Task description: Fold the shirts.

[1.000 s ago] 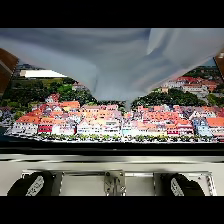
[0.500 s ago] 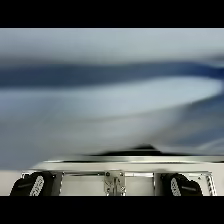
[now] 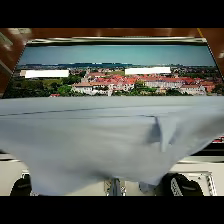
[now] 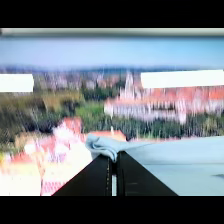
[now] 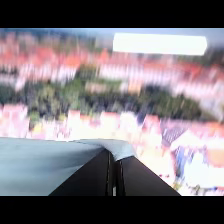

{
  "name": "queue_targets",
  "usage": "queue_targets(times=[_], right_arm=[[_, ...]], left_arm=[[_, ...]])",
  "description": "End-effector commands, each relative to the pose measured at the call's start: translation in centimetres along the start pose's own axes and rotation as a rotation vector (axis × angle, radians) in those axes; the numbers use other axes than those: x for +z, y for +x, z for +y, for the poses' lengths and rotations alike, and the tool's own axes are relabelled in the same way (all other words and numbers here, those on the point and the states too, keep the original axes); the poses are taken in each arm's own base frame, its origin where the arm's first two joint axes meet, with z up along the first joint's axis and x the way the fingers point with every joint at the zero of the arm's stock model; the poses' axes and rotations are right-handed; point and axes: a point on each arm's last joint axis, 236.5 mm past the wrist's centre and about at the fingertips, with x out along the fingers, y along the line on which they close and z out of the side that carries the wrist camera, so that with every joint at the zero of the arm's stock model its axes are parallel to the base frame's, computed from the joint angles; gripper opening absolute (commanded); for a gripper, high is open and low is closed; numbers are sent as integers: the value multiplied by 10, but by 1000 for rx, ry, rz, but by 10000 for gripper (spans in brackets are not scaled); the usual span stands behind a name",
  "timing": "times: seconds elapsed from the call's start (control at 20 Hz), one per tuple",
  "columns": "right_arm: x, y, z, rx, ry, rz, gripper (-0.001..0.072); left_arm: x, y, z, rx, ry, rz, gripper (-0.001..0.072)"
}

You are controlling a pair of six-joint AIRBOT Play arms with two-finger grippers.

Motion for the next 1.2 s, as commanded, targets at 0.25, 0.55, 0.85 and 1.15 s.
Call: queue_targets(times=[0.25,0.55,0.85,1.15], right_arm=[[-68,279,5,201,277,391,67],[-18,432,-4,278,508,69,68],[-27,497,5,178,350,-31,68],[-56,515,20,186,277,44,68]], left_arm=[[-131,252,41,-67,-237,502,42],[-103,414,54,-127,-469,363,43],[-119,494,36,-145,-402,334,43],[-169,512,21,-168,-387,461,44]])
